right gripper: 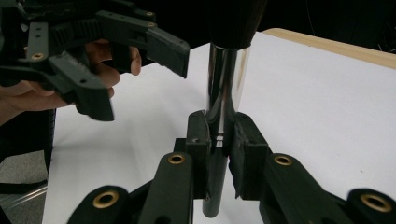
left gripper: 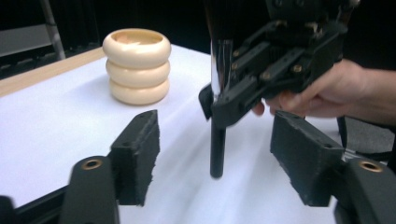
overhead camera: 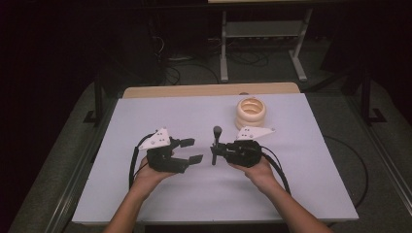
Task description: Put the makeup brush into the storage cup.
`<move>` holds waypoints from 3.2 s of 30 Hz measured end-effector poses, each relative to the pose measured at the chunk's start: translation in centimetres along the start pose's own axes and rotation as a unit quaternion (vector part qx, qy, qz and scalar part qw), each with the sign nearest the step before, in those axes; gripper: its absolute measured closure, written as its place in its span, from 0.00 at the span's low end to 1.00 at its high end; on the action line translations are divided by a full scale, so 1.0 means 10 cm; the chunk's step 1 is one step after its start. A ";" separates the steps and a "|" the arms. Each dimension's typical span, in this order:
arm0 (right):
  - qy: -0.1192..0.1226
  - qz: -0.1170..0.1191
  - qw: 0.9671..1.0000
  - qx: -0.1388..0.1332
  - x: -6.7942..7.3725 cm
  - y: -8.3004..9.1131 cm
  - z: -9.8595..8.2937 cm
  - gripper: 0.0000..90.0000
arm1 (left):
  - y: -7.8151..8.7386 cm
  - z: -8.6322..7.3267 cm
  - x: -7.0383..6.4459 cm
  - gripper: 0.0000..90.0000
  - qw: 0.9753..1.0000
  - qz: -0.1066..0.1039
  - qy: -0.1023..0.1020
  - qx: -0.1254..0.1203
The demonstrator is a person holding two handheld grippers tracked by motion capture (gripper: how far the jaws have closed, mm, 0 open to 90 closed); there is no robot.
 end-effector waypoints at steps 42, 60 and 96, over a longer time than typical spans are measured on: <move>0.021 -0.018 1.000 0.012 -0.13 0.08 0.06 0.87 | 0.73 -0.56 -0.14 0.02 0.996 0.082 0.024 0.003; 0.021 -0.043 0.999 0.008 -0.36 0.13 0.15 0.87 | 0.77 -0.60 -0.16 0.02 0.997 0.079 0.024 -0.001; -0.008 -0.076 0.997 -0.003 -0.81 0.24 0.42 0.87 | 0.75 -0.62 -0.17 0.02 0.997 0.076 0.024 0.001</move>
Point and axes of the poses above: each handheld gripper's, and its own axes: y roughly backward along the jaws, z roughly out of its top, x roughly to its left, the point moved 6 cm from there along -y, roughly forward along the jaws, and after that the axes turned 13 degrees about -z, right-handed, at the moved point
